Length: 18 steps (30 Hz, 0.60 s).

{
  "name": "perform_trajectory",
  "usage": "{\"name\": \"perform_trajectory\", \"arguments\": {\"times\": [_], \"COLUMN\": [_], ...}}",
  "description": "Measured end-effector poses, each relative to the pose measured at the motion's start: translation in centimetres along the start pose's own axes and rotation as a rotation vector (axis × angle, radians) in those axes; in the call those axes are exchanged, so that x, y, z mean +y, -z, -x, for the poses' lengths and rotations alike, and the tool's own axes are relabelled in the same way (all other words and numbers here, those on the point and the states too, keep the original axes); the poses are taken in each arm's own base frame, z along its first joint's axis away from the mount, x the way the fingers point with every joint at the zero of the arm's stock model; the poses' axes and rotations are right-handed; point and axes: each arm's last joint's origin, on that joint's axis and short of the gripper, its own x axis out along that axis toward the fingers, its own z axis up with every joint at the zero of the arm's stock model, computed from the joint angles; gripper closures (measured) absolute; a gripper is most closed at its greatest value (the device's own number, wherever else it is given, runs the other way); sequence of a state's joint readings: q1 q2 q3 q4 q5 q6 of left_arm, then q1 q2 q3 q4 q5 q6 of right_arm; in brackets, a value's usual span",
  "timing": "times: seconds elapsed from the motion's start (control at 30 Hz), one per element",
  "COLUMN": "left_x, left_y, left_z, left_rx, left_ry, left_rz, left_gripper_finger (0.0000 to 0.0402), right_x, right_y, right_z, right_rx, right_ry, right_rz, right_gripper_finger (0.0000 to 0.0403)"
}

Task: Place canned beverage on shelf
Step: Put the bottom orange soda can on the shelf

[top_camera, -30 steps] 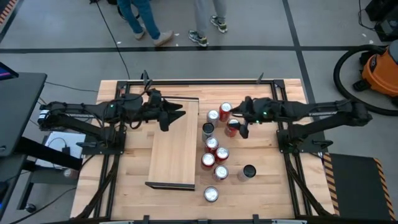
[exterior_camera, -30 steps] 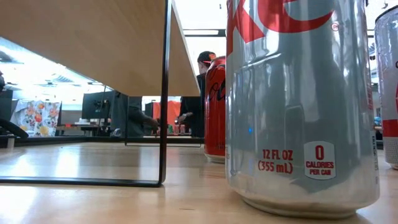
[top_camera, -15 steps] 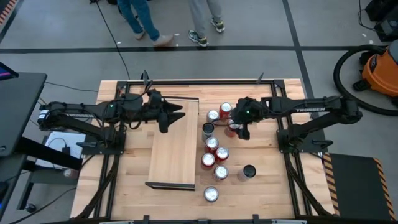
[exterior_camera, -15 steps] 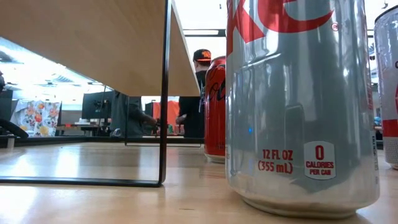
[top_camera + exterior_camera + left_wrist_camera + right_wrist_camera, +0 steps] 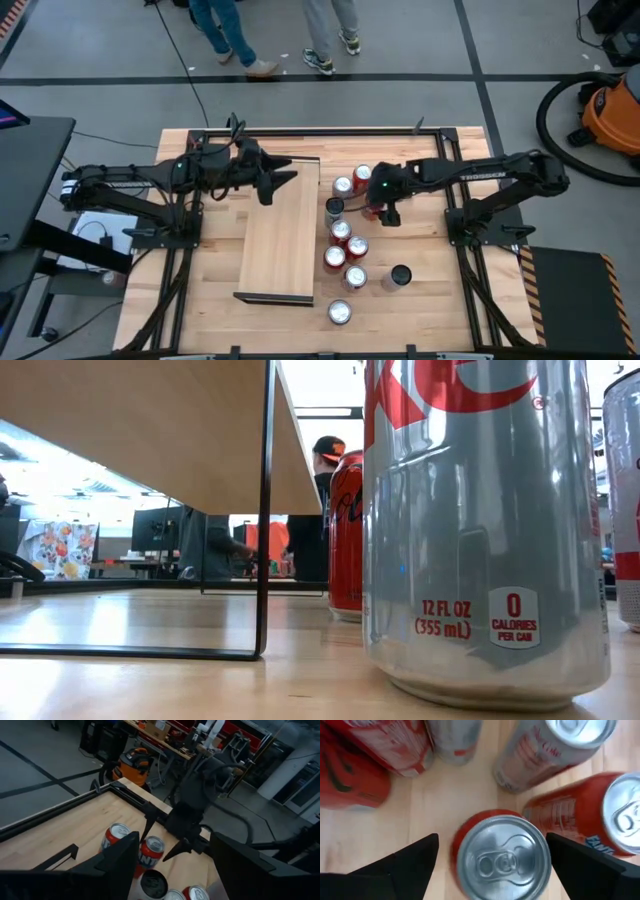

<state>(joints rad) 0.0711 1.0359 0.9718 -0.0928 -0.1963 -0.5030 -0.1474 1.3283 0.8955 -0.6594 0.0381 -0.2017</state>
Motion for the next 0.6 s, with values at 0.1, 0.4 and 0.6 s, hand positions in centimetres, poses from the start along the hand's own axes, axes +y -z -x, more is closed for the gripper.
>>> {"name": "perform_trajectory", "arguments": {"times": [0.1, 0.4, 0.6], "left_x": [0.0, 0.0, 0.0], "left_y": [0.0, 0.1, 0.1], "left_z": [0.0, 0.0, 0.0], "left_rx": [0.001, 0.009, 0.008], "left_ry": [0.0, -0.002, -0.001], "left_rz": [-0.001, -0.099, -0.256], "left_gripper_finger": [0.0148, 0.0148, 0.0148], "right_x": [0.0, 0.4, 0.9], "right_y": [0.0, -0.1, 0.0], "right_z": [-0.9, -1.2, -1.0], "right_rx": [0.037, 0.041, 0.033], "right_ry": [0.0, 0.071, 0.11], "right_rz": [-0.025, -0.488, -0.742], "right_gripper_finger": [0.0049, 0.0082, 0.0071]}}
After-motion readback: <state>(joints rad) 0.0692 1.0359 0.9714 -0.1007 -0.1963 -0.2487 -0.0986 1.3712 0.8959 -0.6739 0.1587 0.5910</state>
